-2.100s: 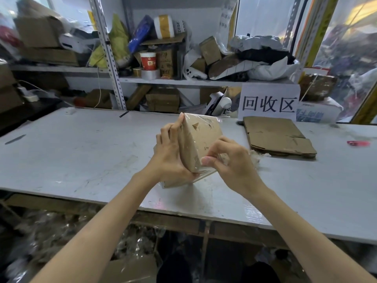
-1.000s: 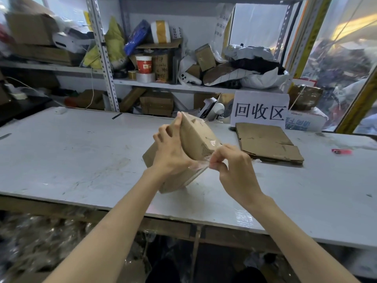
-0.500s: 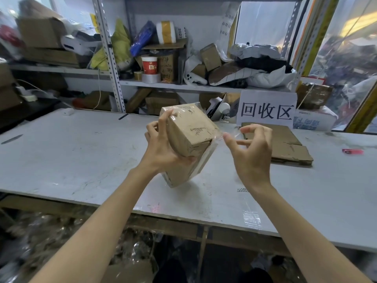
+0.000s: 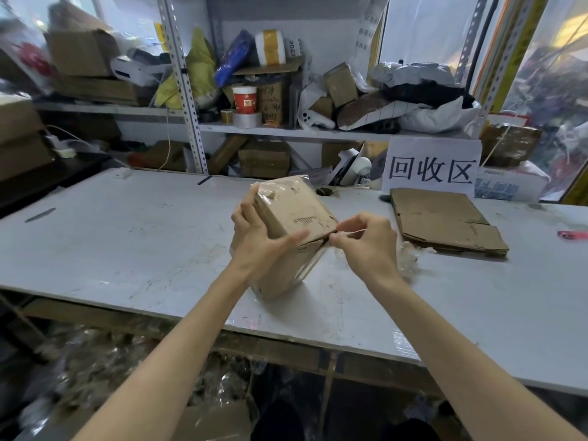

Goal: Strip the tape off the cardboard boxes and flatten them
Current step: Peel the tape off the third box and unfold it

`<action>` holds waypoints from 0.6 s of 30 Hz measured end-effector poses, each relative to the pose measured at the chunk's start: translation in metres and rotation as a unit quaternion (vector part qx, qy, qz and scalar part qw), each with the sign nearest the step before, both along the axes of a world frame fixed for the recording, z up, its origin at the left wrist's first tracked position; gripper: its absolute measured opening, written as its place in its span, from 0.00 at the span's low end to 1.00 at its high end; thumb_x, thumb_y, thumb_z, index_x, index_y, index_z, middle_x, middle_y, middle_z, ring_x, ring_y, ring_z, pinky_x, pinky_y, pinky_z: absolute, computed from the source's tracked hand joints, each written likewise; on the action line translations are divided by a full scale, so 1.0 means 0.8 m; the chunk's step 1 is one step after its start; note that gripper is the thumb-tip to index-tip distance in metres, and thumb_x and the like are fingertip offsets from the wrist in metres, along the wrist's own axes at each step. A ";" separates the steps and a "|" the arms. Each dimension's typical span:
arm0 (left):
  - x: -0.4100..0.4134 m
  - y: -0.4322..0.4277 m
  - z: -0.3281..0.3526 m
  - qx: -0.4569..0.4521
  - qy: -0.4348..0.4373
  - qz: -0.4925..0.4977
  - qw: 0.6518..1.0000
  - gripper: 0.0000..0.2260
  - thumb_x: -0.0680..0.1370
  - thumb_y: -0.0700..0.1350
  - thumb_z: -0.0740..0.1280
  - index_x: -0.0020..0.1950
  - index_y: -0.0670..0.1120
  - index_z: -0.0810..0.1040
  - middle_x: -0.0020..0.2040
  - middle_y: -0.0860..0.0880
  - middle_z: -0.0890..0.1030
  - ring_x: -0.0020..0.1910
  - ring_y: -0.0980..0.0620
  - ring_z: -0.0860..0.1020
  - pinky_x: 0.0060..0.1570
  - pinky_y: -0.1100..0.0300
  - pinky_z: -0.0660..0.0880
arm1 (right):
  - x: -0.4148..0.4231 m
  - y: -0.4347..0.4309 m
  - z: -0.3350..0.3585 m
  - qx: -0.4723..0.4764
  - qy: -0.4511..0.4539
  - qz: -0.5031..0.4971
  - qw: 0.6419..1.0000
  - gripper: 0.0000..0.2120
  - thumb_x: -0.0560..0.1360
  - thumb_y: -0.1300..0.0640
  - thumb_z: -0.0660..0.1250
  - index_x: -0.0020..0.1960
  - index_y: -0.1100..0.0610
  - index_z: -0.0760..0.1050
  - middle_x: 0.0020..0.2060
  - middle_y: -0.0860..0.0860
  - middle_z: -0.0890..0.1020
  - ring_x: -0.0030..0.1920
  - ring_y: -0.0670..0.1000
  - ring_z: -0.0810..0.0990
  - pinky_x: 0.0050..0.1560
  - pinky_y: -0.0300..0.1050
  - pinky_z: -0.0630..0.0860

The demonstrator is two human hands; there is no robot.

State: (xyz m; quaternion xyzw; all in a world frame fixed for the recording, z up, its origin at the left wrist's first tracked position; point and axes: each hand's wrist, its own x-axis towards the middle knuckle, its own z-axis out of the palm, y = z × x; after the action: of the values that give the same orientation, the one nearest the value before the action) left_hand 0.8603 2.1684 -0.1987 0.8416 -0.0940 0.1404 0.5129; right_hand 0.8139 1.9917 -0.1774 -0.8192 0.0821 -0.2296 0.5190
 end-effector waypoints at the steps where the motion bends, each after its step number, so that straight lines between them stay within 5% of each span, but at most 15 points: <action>1: 0.004 0.000 0.002 -0.037 0.018 0.011 0.999 0.51 0.57 0.67 0.75 0.72 0.61 0.48 0.71 0.47 0.54 0.69 0.50 0.59 0.67 0.51 0.65 | 0.000 0.002 -0.003 0.039 0.000 0.001 0.999 0.10 0.66 0.65 0.76 0.39 0.52 0.79 0.37 0.49 0.82 0.37 0.45 0.81 0.33 0.31 0.74; 4: 0.012 0.003 0.004 -0.106 0.025 0.016 0.994 0.41 0.65 0.53 0.80 0.63 0.62 0.51 0.64 0.48 0.56 0.68 0.45 0.63 0.63 0.55 0.68 | -0.002 0.012 -0.007 0.207 0.031 0.016 0.978 0.14 0.63 0.74 0.71 0.39 0.57 0.78 0.39 0.54 0.81 0.41 0.53 0.81 0.37 0.40 0.77; 7: 0.011 0.008 0.004 -0.119 0.018 0.004 0.993 0.41 0.61 0.53 0.78 0.61 0.61 0.52 0.63 0.48 0.58 0.66 0.46 0.65 0.66 0.51 0.70 | -0.005 0.010 -0.004 0.358 0.052 0.052 0.931 0.13 0.66 0.76 0.67 0.46 0.63 0.76 0.40 0.58 0.80 0.37 0.53 0.81 0.33 0.39 0.79; 9: 0.007 0.006 0.005 -0.110 0.012 -0.006 0.994 0.41 0.62 0.52 0.79 0.61 0.60 0.52 0.64 0.48 0.58 0.67 0.45 0.64 0.67 0.48 0.70 | -0.006 0.004 -0.005 0.299 0.047 0.041 0.952 0.12 0.69 0.64 0.71 0.51 0.61 0.75 0.45 0.56 0.81 0.39 0.51 0.82 0.37 0.44 0.81; 12: 0.003 0.000 0.004 -0.087 -0.012 -0.024 0.996 0.41 0.64 0.47 0.81 0.62 0.59 0.53 0.64 0.47 0.59 0.68 0.46 0.63 0.66 0.50 0.70 | -0.001 -0.007 0.000 0.026 0.038 0.018 0.999 0.20 0.64 0.44 0.77 0.49 0.55 0.78 0.42 0.49 0.82 0.42 0.46 0.81 0.41 0.45 0.80; 16: 0.003 -0.003 0.002 -0.080 -0.031 -0.031 0.996 0.40 0.65 0.44 0.81 0.63 0.57 0.54 0.64 0.48 0.59 0.65 0.51 0.62 0.63 0.57 0.67 | 0.007 -0.010 0.007 -0.029 0.029 0.053 0.998 0.05 0.69 0.56 0.76 0.42 0.57 0.83 0.33 0.51 0.84 0.33 0.50 0.83 0.36 0.47 0.83; 18: 0.002 -0.001 0.002 -0.082 -0.029 -0.035 0.996 0.40 0.66 0.43 0.81 0.63 0.57 0.54 0.64 0.47 0.59 0.65 0.51 0.62 0.64 0.57 0.67 | 0.012 -0.009 0.001 0.043 0.030 0.026 0.998 0.02 0.70 0.62 0.73 0.38 0.59 0.83 0.30 0.53 0.84 0.30 0.52 0.83 0.32 0.44 0.81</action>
State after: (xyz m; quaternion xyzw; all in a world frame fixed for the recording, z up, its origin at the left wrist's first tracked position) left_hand 0.8617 2.1678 -0.1969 0.7888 -0.1260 0.1538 0.5817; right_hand 0.8236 1.9842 -0.1765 -0.8045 0.0859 -0.1873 0.5571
